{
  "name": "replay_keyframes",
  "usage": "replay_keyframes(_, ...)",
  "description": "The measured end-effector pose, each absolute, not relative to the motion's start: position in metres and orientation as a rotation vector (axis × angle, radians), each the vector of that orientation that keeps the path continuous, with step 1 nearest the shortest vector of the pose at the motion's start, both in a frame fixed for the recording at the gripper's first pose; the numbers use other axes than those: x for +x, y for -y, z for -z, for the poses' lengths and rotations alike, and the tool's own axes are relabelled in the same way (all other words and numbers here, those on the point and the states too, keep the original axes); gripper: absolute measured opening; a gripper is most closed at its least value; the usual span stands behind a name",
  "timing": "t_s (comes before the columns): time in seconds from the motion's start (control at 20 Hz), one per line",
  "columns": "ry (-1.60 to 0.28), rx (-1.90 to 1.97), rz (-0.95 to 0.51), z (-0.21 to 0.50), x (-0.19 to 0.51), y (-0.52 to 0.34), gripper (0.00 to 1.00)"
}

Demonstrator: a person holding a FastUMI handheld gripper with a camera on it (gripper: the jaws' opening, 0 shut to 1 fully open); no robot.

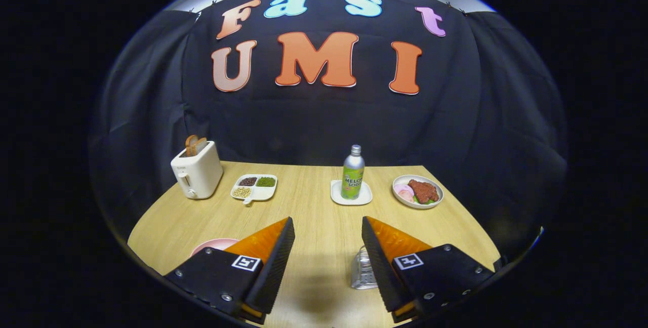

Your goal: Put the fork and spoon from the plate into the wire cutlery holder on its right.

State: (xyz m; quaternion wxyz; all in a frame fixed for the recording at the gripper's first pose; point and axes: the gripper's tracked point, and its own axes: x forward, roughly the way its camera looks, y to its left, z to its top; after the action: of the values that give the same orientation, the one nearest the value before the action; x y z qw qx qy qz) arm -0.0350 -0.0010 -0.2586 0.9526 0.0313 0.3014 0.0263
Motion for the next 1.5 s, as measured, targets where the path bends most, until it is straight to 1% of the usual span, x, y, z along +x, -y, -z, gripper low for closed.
replay_keyframes(0.05,-0.590,0.066,-0.044,0.254,-0.034,-0.008,0.83)
replay_keyframes(0.15,-0.536,0.081,-0.039,0.244,-0.034,-0.028,0.83)
replay_keyframes(0.35,-0.483,0.090,-0.070,0.238,-0.036,-0.070,0.84)
replay_keyframes(0.6,-0.668,0.124,-0.173,0.291,-0.069,-0.135,0.86)
replay_keyframes(1.1,-0.958,0.073,-0.268,0.379,-0.130,-0.198,0.85)
replay_keyframes(1.2,-1.003,0.058,-0.273,0.392,-0.139,-0.204,0.83)
replay_keyframes(1.4,-1.098,0.017,-0.294,0.414,-0.159,-0.214,0.73)
replay_keyframes(1.45,-1.124,0.012,-0.300,0.418,-0.164,-0.216,0.67)
replay_keyframes(1.5,-1.150,0.014,-0.314,0.421,-0.171,-0.220,0.64)
